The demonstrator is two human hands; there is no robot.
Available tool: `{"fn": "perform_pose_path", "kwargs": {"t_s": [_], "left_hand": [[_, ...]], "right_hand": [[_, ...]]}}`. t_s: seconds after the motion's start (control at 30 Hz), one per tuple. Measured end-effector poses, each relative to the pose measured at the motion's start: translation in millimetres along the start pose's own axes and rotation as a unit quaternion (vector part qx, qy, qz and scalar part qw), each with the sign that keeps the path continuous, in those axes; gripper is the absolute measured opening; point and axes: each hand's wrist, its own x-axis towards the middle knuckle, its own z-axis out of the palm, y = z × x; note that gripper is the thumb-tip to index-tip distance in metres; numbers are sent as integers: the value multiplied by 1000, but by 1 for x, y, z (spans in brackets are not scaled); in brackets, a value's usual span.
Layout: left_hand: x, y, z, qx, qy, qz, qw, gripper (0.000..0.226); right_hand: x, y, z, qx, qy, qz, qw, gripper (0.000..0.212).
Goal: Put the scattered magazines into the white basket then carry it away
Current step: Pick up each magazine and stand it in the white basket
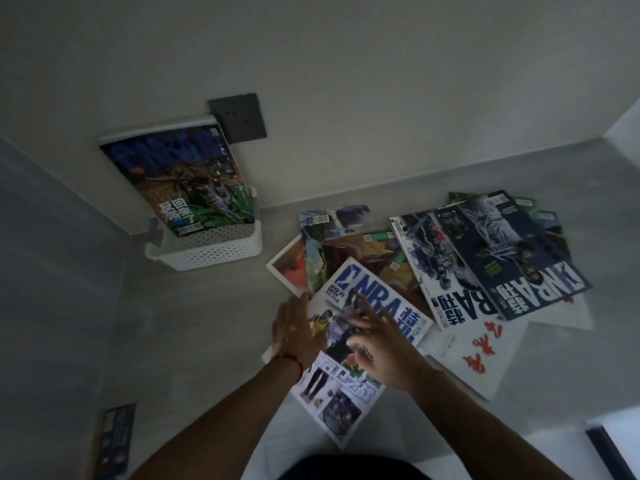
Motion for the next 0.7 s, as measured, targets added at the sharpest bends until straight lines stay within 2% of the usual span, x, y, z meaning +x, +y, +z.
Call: {"fn": "perform_pose_path", "kwargs": {"t_s": [0.07,0.13,0.23,0.3,0.37,0.47,0.53,0.63,0.7], "left_hand": [[-6,0,10,-6,11,-12,1000,81],[-9,3,18,7,30,-21,999,79],[-2,6,14,-44,67,-66,995,52],[0,8,4,-118,52,-51,990,33],[-6,5,-5,-151,45,-21,987,25],[-14,-8,-20,-195,64,11,979,17],[-17,-19,-34,-278,73,9,958,16],[-22,-40,-63,-384,115,2,916,19],[-24,-56,-84,-428,137,4,893,19]], "right_hand": [[-7,5,0,-35,9,129,991,39],[-19,10,0,-76,-11,242,967,66],[-32,16,3,-60,-47,255,964,79],[-32,18,1,-39,-53,249,966,81],[-32,18,-2,-4,-13,264,965,88],[-29,9,-6,80,123,278,949,82],[-19,-3,-7,107,195,240,945,74],[15,-37,-15,221,188,220,931,56],[45,-60,-27,346,139,265,889,41]]}}
